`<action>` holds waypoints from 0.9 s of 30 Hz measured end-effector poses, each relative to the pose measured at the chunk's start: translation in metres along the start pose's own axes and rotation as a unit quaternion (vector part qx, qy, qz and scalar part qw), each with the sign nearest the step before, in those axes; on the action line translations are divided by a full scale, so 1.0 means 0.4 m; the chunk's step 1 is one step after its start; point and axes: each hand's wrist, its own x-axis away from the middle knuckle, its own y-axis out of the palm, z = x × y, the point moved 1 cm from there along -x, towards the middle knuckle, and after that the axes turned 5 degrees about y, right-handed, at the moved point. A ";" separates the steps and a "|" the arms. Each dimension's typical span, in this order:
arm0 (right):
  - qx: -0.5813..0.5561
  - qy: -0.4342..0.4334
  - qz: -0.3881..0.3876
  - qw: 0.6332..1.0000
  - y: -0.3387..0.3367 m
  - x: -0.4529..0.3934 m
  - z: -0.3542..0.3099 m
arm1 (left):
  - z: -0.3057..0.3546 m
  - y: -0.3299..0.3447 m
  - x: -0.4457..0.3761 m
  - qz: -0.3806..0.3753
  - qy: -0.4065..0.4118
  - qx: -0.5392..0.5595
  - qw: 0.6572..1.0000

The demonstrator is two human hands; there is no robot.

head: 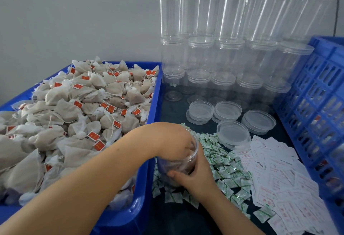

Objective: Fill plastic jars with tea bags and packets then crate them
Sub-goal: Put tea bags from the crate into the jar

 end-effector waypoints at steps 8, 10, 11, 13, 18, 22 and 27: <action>0.001 -0.004 0.002 1.000 -0.002 0.001 -0.014 | -0.012 -0.007 -0.005 -0.056 0.041 0.112 0.991; 0.006 0.009 -0.001 1.000 -0.002 0.002 -0.014 | -0.013 -0.014 -0.008 -0.077 0.042 0.127 0.988; 0.008 0.019 -0.003 1.000 -0.002 0.002 -0.013 | -0.012 -0.017 -0.012 -0.091 0.042 0.129 0.987; 0.011 0.032 -0.006 0.999 -0.003 0.001 -0.010 | -0.008 -0.025 -0.024 -0.126 0.038 0.136 0.982; 0.028 0.030 -0.010 0.999 -0.006 0.007 -0.023 | -0.037 -0.119 -0.026 -0.167 0.016 0.278 0.946; 0.037 0.039 -0.004 0.999 -0.006 0.014 -0.022 | -0.059 -0.176 -0.087 0.035 0.031 0.388 0.921; 0.040 0.066 -0.015 0.997 -0.010 0.012 -0.019 | -0.052 -0.101 -0.233 0.054 0.028 0.203 0.977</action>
